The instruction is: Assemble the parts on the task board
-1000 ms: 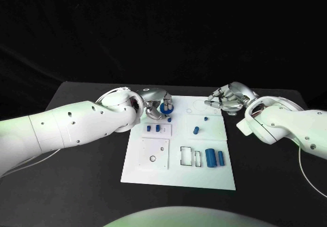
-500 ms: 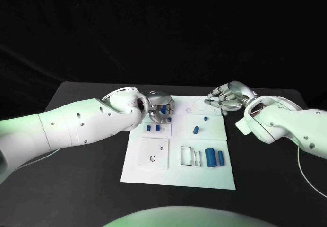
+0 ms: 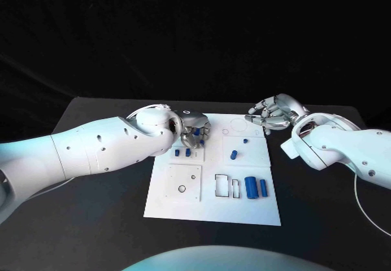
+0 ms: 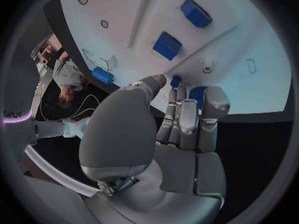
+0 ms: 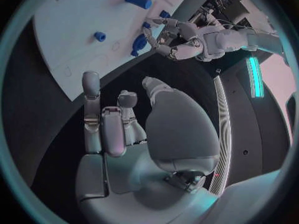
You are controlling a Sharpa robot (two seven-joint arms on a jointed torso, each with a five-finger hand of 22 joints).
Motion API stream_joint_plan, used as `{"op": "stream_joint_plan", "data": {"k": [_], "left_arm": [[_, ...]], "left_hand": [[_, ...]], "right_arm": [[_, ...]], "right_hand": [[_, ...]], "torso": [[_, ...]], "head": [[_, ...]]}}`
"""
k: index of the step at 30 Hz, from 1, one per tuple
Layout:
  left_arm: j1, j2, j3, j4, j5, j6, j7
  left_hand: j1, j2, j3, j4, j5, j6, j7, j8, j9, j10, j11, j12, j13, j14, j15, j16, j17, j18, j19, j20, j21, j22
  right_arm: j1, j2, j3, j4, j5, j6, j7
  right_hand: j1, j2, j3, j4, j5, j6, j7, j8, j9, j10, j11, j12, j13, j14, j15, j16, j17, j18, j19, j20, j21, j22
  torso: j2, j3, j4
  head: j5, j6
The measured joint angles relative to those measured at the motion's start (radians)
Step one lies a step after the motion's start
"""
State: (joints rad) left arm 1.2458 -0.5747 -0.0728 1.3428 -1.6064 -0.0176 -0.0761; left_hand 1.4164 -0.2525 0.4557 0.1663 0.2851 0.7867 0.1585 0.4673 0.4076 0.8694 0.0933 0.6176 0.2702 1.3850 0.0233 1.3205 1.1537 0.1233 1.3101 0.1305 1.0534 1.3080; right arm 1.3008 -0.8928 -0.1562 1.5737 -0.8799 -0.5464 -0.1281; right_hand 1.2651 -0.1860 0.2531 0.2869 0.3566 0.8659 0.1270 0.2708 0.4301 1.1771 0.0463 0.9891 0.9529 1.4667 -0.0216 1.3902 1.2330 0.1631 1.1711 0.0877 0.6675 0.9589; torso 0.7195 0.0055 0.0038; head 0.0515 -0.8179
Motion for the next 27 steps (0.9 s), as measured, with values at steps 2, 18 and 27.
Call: {"op": "stream_joint_plan", "data": {"k": [2, 18, 27], "left_arm": [[0.0, 0.002, 0.0, -0.003, -0.002, 0.006, -0.007], [0.0, 0.015, 0.003, -0.019, -0.009, 0.025, -0.038], [0.0, 0.025, 0.004, -0.026, -0.008, 0.032, -0.039]], "left_hand": [[0.007, 0.007, 0.008, -0.008, 0.0, 0.004, -0.003, -0.007, -0.003, 0.003, 0.003, -0.008, -0.007, 0.0, 0.0, 0.0, -0.009, 0.0, 0.0, 0.0, -0.002, 0.0], [0.016, 0.016, 0.033, -0.022, -0.006, 0.009, 0.002, -0.019, -0.013, 0.009, 0.005, -0.026, -0.03, 0.0, 0.0, 0.0, -0.025, 0.0, 0.0, 0.0, -0.016, 0.0], [0.01, 0.021, 0.036, -0.024, -0.014, 0.018, -0.003, -0.023, -0.016, 0.023, -0.002, -0.029, -0.036, 0.0, 0.0, 0.0, -0.021, 0.0, 0.0, 0.0, -0.009, 0.0]], "right_arm": [[0.0, 0.0, 0.0, 0.0, 0.0, -0.003, 0.0], [0.0, 0.003, 0.0, -0.002, 0.0, -0.01, 0.0], [0.0, 0.004, 0.0, -0.002, 0.0, -0.01, 0.0]], "right_hand": [[-0.004, -0.004, 0.003, 0.003, 0.005, 0.0, 0.0, 0.0, 0.001, 0.0, 0.0, -0.007, -0.007, 0.0, 0.0, 0.0, -0.002, 0.0, 0.0, 0.0, -0.004, -0.002], [-0.004, -0.004, 0.01, 0.001, 0.006, 0.0, 0.0, 0.004, 0.002, -0.007, 0.0, -0.022, -0.026, 0.0, 0.0, -0.009, -0.009, 0.0, 0.0, 0.0, -0.015, -0.009], [-0.004, -0.004, 0.015, 0.001, 0.006, 0.0, 0.0, 0.008, 0.003, -0.007, 0.0, -0.022, -0.029, 0.0, 0.0, -0.009, -0.009, 0.0, 0.0, 0.0, -0.015, -0.009]], "torso": [[0.0, 0.0, 0.0002], [0.0, 0.0005, 0.0003], [0.0, 0.0007, -0.0006]], "head": [[0.0, 0.0], [-0.002, -0.006], [-0.006, -0.009]]}}
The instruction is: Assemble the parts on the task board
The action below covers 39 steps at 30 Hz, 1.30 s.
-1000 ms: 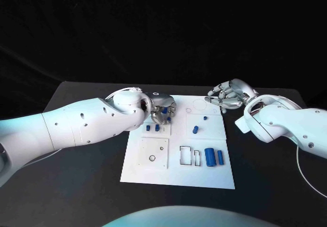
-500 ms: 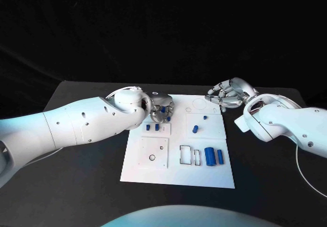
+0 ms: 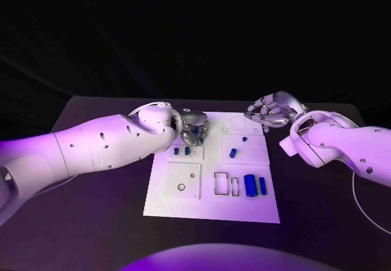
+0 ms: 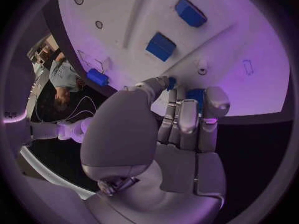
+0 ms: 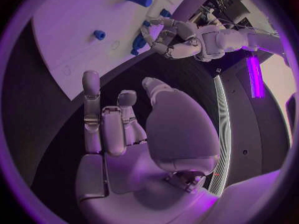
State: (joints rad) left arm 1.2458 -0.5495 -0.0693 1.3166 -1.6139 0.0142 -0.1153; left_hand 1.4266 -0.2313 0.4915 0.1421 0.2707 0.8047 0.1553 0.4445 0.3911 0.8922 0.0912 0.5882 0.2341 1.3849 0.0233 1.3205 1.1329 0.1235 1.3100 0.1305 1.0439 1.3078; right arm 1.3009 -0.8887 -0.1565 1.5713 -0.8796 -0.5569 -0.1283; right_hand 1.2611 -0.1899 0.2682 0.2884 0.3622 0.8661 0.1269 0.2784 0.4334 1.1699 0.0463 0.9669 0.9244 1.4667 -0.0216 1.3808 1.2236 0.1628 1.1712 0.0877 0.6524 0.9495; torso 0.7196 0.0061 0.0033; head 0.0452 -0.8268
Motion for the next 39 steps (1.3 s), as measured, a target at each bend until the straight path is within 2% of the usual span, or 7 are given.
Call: {"op": "stream_joint_plan", "data": {"k": [9, 14, 20, 22, 23, 29, 39], "left_arm": [[0.0, 0.004, 0.0, -0.001, 0.002, 0.009, 0.0], [0.0, 0.005, 0.0, -0.002, 0.005, 0.016, -0.001], [0.0, 0.006, 0.001, -0.006, 0.012, 0.024, -0.002], [0.0, 0.008, 0.001, -0.008, 0.014, 0.024, -0.002], [0.0, 0.008, 0.001, -0.009, 0.015, 0.024, -0.002], [0.0, 0.012, 0.001, -0.013, 0.02, 0.02, -0.002], [-0.002, -0.005, 0.005, 0.003, 0.037, -0.001, 0.0]], "left_hand": [[-0.004, 0.004, 0.007, -0.007, 0.0, 0.014, -0.004, 0.0, -0.001, 0.016, -0.002, -0.001, -0.006, 0.0, 0.0, 0.009, 0.004, 0.0, 0.0, 0.0, 0.006, 0.0], [0.006, 0.019, 0.025, -0.025, -0.004, 0.05, -0.011, 0.0, -0.002, 0.052, -0.01, -0.001, -0.013, 0.015, -0.015, 0.027, 0.021, 0.0, 0.007, -0.007, 0.016, 0.0], [0.018, 0.039, 0.05, -0.05, -0.036, 0.074, -0.012, -0.006, -0.002, 0.08, -0.018, -0.007, -0.021, 0.029, -0.018, 0.04, 0.034, 0.0, 0.014, -0.014, 0.027, 0.0], [0.022, 0.043, 0.055, -0.062, -0.039, 0.088, -0.016, -0.008, -0.001, 0.093, -0.022, -0.014, -0.024, 0.034, -0.023, 0.041, 0.037, -0.016, 0.02, -0.02, 0.034, 0.0], [0.022, 0.043, 0.058, -0.065, -0.041, 0.093, -0.017, -0.008, -0.001, 0.099, -0.023, -0.016, -0.026, 0.035, -0.023, 0.043, 0.039, -0.016, 0.02, -0.02, 0.041, 0.0], [0.017, 0.051, 0.07, -0.088, -0.045, 0.105, -0.023, -0.019, 0.006, 0.114, -0.025, -0.041, -0.036, 0.061, -0.029, 0.071, 0.075, -0.016, 0.047, -0.029, 0.09, 0.0], [0.017, 0.051, 0.071, -0.091, -0.045, 0.105, -0.023, -0.028, 0.01, 0.118, -0.029, -0.048, -0.04, 0.066, -0.027, 0.073, 0.081, -0.016, 0.052, -0.027, 0.098, 0.0]], "right_arm": [[0.0, 0.0, 0.0, 0.0, 0.0, 0.0, 0.0], [0.0, 0.0, 0.0, -0.001, 0.0, 0.0, 0.0], [0.0, 0.001, 0.0, -0.001, 0.0, -0.002, 0.002], [0.0, 0.001, 0.0, -0.001, 0.0, -0.004, 0.003], [0.0, 0.001, 0.0, -0.001, 0.0, -0.005, 0.003], [0.0, 0.002, 0.0, -0.001, 0.001, -0.011, 0.005], [-0.001, 0.004, 0.0, -0.004, 0.001, -0.022, 0.007]], "right_hand": [[0.0, 0.0, 0.0, 0.0, 0.0, 0.0, 0.0, 0.0, 0.0, 0.0, 0.0, -0.005, -0.003, 0.0, 0.0, -0.004, -0.004, 0.0, 0.0, 0.0, -0.005, -0.003], [0.0, 0.0, 0.0, 0.0, 0.0, 0.0, 0.0, 0.0, 0.0, 0.0, 0.0, -0.005, -0.003, 0.0, 0.0, -0.004, -0.004, 0.0, 0.0, 0.0, -0.005, -0.003], [0.005, -0.005, 0.014, -0.003, 0.009, 0.0, 0.0, 0.004, 0.002, 0.0, 0.0, -0.005, -0.007, 0.0, 0.0, -0.004, -0.004, 0.0, 0.0, 0.0, -0.005, -0.005], [0.005, -0.005, 0.018, -0.001, 0.014, 0.0, 0.0, 0.004, 0.003, 0.0, 0.0, -0.005, -0.009, 0.0, 0.0, -0.004, -0.004, 0.0, 0.0, 0.0, -0.006, -0.006], [0.005, -0.005, 0.018, -0.001, 0.014, 0.0, 0.0, 0.004, 0.003, 0.0, 0.0, -0.005, -0.009, 0.0, 0.0, -0.004, -0.004, 0.0, 0.0, 0.0, -0.009, -0.006], [0.011, -0.011, 0.045, -0.004, 0.061, 0.0, 0.0, 0.008, 0.004, 0.006, -0.006, -0.005, -0.018, 0.0, 0.0, -0.008, -0.001, 0.0, 0.006, -0.006, -0.014, -0.009], [0.009, -0.02, 0.06, -0.004, 0.082, 0.0, 0.0, 0.008, 0.005, 0.006, -0.005, -0.005, -0.02, 0.0, 0.0, -0.008, 0.0, 0.0, 0.007, -0.007, -0.014, -0.011]], "torso": [[-0.001, -0.0001, 0.0014], [-0.002, -0.0008, 0.0014], [-0.002, -0.0009, 0.0013], [-0.002, -0.0012, 0.0009], [-0.002, -0.0012, 0.0009], [-0.002, -0.0013, 0.0005], [-0.003, -0.0013, 0.0013]], "head": [[-0.003, -0.003], [-0.002, -0.004], [-0.001, -0.004], [-0.001, -0.003], [-0.002, -0.003], [-0.003, -0.001], [-0.005, 0.011]]}}
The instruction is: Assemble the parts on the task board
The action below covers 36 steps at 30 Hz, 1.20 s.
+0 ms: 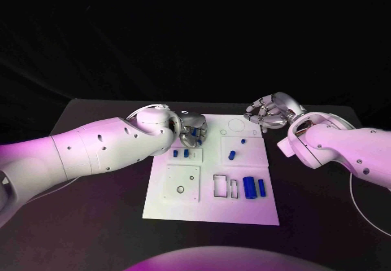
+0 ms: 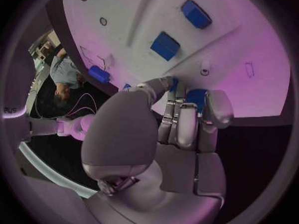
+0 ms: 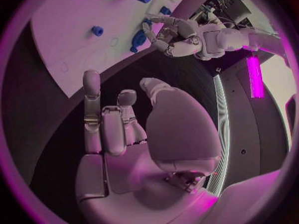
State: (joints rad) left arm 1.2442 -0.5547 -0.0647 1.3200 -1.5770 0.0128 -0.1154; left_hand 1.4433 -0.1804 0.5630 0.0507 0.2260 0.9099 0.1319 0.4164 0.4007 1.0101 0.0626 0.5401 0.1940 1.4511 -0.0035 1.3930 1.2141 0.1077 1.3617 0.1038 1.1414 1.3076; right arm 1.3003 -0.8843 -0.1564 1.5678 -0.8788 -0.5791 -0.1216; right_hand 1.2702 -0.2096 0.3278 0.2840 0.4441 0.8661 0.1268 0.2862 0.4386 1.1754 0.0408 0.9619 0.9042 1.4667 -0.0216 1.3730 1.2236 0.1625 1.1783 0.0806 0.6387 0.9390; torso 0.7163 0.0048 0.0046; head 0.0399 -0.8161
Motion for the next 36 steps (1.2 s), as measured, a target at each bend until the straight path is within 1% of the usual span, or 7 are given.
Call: {"op": "stream_joint_plan", "data": {"k": [8, 10, 13, 18, 25, 28, 36], "left_arm": [[0.0, -0.024, 0.007, 0.025, 0.021, -0.02, 0.002], [0.0, -0.035, 0.012, 0.035, 0.027, -0.026, 0.002], [0.0, -0.052, 0.021, 0.051, 0.034, -0.033, 0.003], [0.0, -0.087, 0.032, 0.08, 0.046, -0.037, 0.003], [-0.001, -0.121, 0.035, 0.092, 0.063, -0.036, 0.001], [-0.002, -0.133, 0.035, 0.093, 0.071, -0.036, 0.0], [-0.003, -0.15, 0.035, 0.083, 0.091, -0.034, 0.0]], "left_hand": [[-0.005, 0.005, 0.002, -0.002, 0.0, 0.003, 0.004, -0.003, -0.002, 0.004, 0.003, -0.004, 0.0, 0.003, -0.003, 0.0, 0.001, 0.0, 0.004, -0.004, 0.004, 0.0], [-0.008, 0.003, 0.001, -0.007, 0.0, 0.003, 0.003, -0.006, -0.002, 0.007, 0.001, -0.006, 0.0, 0.006, -0.001, 0.002, 0.001, 0.0, 0.006, -0.001, 0.008, 0.0], [-0.019, -0.008, -0.001, -0.01, 0.02, 0.006, 0.006, -0.012, -0.001, 0.013, 0.002, -0.014, -0.003, 0.007, 0.0, 0.004, 0.001, 0.0, 0.007, 0.0, 0.008, 0.0], [-0.028, -0.009, -0.001, -0.01, 0.021, 0.011, 0.004, -0.014, 0.001, 0.014, 0.003, -0.018, -0.004, 0.007, 0.0, 0.004, 0.001, 0.0, 0.007, 0.0, 0.008, 0.0], [-0.03, -0.012, -0.001, -0.01, 0.021, 0.011, 0.004, -0.018, 0.003, 0.018, 0.004, -0.023, -0.005, 0.007, 0.0, 0.004, -0.003, 0.0, 0.007, 0.0, 0.008, 0.0], [-0.033, -0.015, -0.004, -0.013, 0.021, 0.011, 0.004, -0.026, 0.003, 0.018, 0.004, -0.026, -0.006, 0.007, 0.0, 0.004, -0.004, 0.0, 0.007, 0.0, 0.008, 0.0], [-0.037, -0.019, -0.004, -0.013, 0.021, 0.011, 0.004, -0.026, 0.004, 0.018, 0.004, -0.029, -0.007, 0.007, 0.0, 0.004, -0.005, 0.0, 0.007, 0.0, 0.008, 0.0]], "right_arm": [[-0.001, 0.001, 0.0, -0.002, 0.0, -0.005, -0.001], [-0.002, 0.001, 0.0, -0.002, 0.0, -0.007, -0.001], [-0.002, 0.001, 0.0, -0.003, 0.0, -0.008, -0.001], [-0.003, 0.001, 0.0, -0.006, 0.0, -0.01, -0.002], [-0.003, 0.001, 0.0, -0.007, 0.0, -0.01, -0.002], [-0.003, 0.0, 0.0, -0.007, 0.0, -0.01, -0.002], [-0.004, 0.001, 0.0, -0.007, -0.005, -0.01, -0.003]], "right_hand": [[0.0, 0.0, 0.006, 0.0, 0.001, 0.0, 0.0, 0.0, 0.0, 0.0, 0.0, 0.0, 0.0, 0.0, 0.0, 0.0, 0.002, 0.0, 0.002, -0.002, 0.0, 0.0], [0.0, 0.0, 0.006, 0.0, 0.006, 0.0, 0.0, 0.0, 0.0, 0.0, 0.0, 0.0, -0.001, 0.0, 0.0, -0.004, 0.002, 0.0, 0.002, -0.002, -0.004, -0.001], [0.0, 0.0, 0.006, 0.0, 0.007, 0.0, 0.0, 0.0, 0.0, 0.0, 0.0, 0.0, -0.002, 0.0, 0.0, -0.004, 0.001, 0.0, 0.002, -0.002, -0.006, -0.001], [0.0, 0.0, 0.005, 0.0, 0.007, 0.0, 0.0, 0.0, 0.0, 0.0, 0.0, 0.0, -0.003, 0.0, 0.0, -0.004, 0.001, 0.0, 0.002, -0.002, -0.006, -0.001], [0.0, 0.0, 0.005, 0.0, 0.007, 0.0, 0.0, 0.0, 0.0, 0.0, 0.0, 0.0, -0.003, 0.0, 0.0, -0.004, 0.001, 0.0, 0.002, -0.002, -0.006, -0.001], [0.0, 0.0, 0.005, 0.0, 0.007, 0.0, 0.0, 0.0, 0.0, 0.0, 0.0, 0.0, -0.003, 0.0, 0.0, -0.004, 0.001, 0.0, 0.002, -0.002, -0.006, -0.001], [0.0, 0.0, 0.013, 0.0, 0.011, 0.0, 0.0, 0.0, 0.0, 0.0, 0.0, -0.004, -0.006, 0.0, 0.0, -0.004, -0.002, 0.0, 0.002, -0.002, -0.006, -0.004]], "torso": [[0.0, -0.0004, 0.0012], [0.0, -0.0003, 0.0017], [0.0, -0.0003, 0.0022], [0.0, -0.0003, 0.003], [0.0, 0.0004, 0.0032], [0.001, -0.0001, 0.003], [0.001, 0.0008, 0.001]], "head": [[0.0, 0.002], [0.0, 0.002], [0.001, 0.004], [-0.003, 0.006], [-0.004, 0.008], [-0.001, 0.009], [0.005, 0.01]]}}
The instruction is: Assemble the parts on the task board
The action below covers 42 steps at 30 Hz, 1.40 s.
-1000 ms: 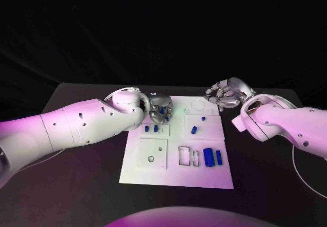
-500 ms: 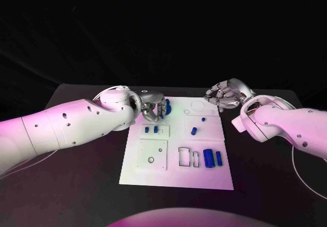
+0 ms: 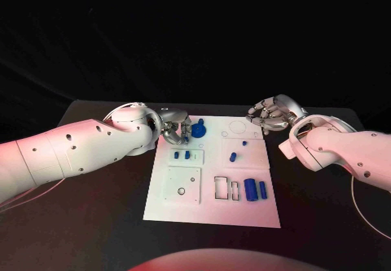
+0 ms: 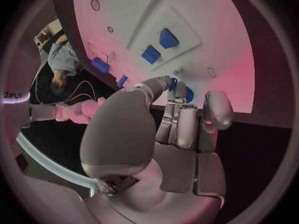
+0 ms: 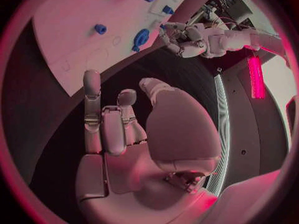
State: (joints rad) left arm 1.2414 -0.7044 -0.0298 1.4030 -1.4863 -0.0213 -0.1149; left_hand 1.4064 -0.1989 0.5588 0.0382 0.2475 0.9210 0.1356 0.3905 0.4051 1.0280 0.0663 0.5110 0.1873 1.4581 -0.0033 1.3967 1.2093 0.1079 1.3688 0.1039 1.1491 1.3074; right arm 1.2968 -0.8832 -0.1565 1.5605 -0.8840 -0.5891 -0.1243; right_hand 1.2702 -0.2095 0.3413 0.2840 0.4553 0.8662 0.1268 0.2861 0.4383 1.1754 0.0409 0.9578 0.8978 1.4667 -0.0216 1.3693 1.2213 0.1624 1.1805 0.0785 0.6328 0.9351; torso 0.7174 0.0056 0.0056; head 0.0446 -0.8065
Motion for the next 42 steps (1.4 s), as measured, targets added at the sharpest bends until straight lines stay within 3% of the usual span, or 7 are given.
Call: {"op": "stream_joint_plan", "data": {"k": [42], "left_arm": [[-0.003, 0.012, -0.001, -0.033, 0.04, 0.05, -0.01]], "left_hand": [[-0.008, 0.0, -0.004, -0.004, -0.004, 0.0, 0.0, -0.005, 0.001, 0.0, 0.0, -0.006, 0.0, 0.0, 0.0, 0.0, -0.001, 0.0, 0.0, 0.0, 0.0, 0.0]], "right_arm": [[0.0, 0.0, 0.0, 0.0, -0.015, 0.0, -0.001]], "right_hand": [[-0.004, -0.004, 0.0, 0.0, 0.0, 0.0, 0.0, 0.0, 0.001, 0.0, 0.0, 0.0, 0.0, 0.0, 0.0, 0.0, 0.0, 0.0, 0.0, 0.0, 0.0, 0.0]], "torso": [[0.001, -0.0002, -0.0013]], "head": [[0.002, -0.006]]}}
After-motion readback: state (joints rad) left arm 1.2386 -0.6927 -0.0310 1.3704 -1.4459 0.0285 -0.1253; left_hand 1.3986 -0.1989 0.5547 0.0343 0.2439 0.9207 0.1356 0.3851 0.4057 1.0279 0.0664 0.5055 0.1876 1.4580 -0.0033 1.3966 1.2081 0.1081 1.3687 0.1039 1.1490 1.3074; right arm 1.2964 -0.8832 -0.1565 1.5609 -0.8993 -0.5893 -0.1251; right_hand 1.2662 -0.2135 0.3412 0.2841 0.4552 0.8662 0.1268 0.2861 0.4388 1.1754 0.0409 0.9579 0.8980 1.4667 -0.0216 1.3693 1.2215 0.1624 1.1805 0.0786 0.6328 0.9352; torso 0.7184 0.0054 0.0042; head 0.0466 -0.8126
